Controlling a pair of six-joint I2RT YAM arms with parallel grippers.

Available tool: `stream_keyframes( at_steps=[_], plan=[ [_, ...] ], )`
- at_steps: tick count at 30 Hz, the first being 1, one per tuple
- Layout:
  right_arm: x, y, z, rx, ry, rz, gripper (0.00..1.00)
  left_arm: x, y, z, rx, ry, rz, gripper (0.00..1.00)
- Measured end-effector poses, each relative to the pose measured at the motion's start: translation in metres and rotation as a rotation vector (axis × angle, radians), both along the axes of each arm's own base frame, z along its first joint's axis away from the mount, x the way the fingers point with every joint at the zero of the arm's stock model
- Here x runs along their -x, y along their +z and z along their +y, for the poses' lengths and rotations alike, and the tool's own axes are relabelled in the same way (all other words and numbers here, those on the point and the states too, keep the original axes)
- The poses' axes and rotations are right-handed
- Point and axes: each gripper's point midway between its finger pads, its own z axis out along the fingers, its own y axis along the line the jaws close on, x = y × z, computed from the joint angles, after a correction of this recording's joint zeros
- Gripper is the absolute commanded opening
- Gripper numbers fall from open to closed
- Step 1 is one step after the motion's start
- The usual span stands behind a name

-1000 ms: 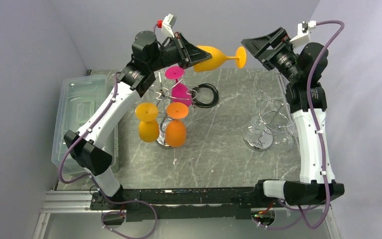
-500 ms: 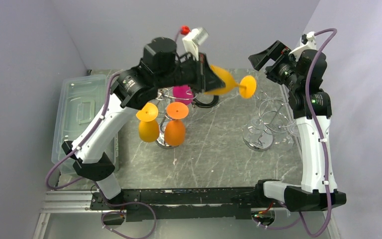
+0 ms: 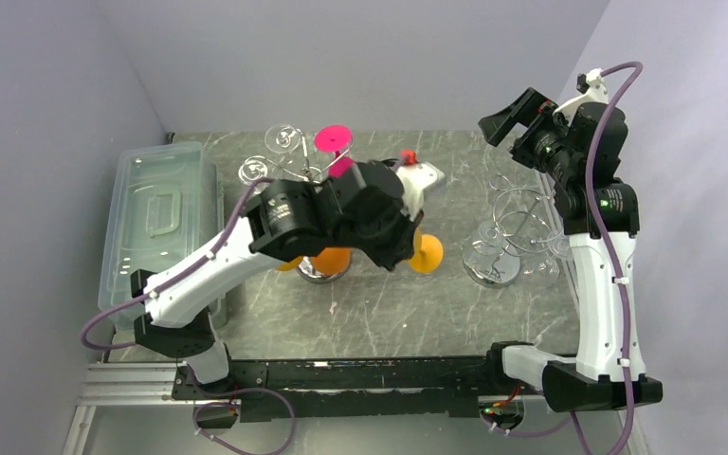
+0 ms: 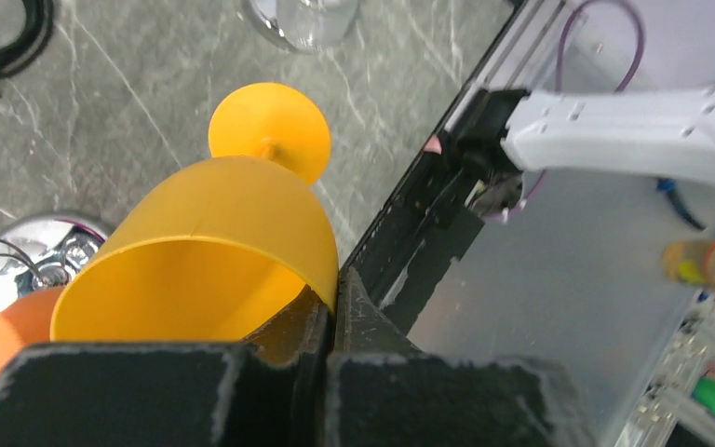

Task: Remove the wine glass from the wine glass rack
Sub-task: Place the wine glass at the center of the board.

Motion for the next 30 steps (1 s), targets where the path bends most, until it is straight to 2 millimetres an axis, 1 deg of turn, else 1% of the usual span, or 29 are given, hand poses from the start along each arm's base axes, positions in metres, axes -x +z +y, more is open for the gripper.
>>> stream_keyframes(
  at_steps=[2, 3, 8, 10, 12, 17, 22, 27, 30],
  plan=[
    [0.003, 0.000, -0.001, 0.005, -0.005, 0.000, 1.00, 0.009, -0.014, -0.001, -0.059, -0.017, -0.002, 0.00],
    [0.003, 0.000, -0.002, 0.007, -0.006, -0.001, 1.00, 0.016, -0.020, -0.005, -0.080, -0.040, -0.002, 0.00],
    [0.003, -0.003, -0.004, 0.015, -0.017, 0.008, 1.00, 0.035, -0.066, -0.019, -0.221, -0.095, 0.026, 0.00],
    [0.003, -0.005, -0.004, 0.018, -0.019, 0.015, 1.00, 0.038, -0.086, -0.025, -0.271, -0.107, 0.040, 0.00],
    [0.003, -0.011, -0.005, 0.020, -0.021, 0.029, 1.00, 0.040, -0.112, -0.030, -0.335, -0.118, 0.062, 0.00],
    [0.002, -0.022, -0.006, 0.024, -0.029, 0.063, 1.00, 0.043, -0.155, -0.039, -0.431, -0.139, 0.109, 0.00],
    [0.003, -0.025, -0.008, 0.030, -0.039, 0.072, 1.00, 0.049, -0.186, -0.043, -0.488, -0.161, 0.154, 0.00],
    [0.002, -0.029, -0.009, 0.032, -0.042, 0.081, 1.00, 0.051, -0.207, -0.045, -0.518, -0.173, 0.179, 0.00],
    [0.002, -0.032, -0.009, 0.032, -0.042, 0.090, 1.00, 0.051, -0.216, -0.047, -0.528, -0.174, 0.184, 0.00]
  ],
)
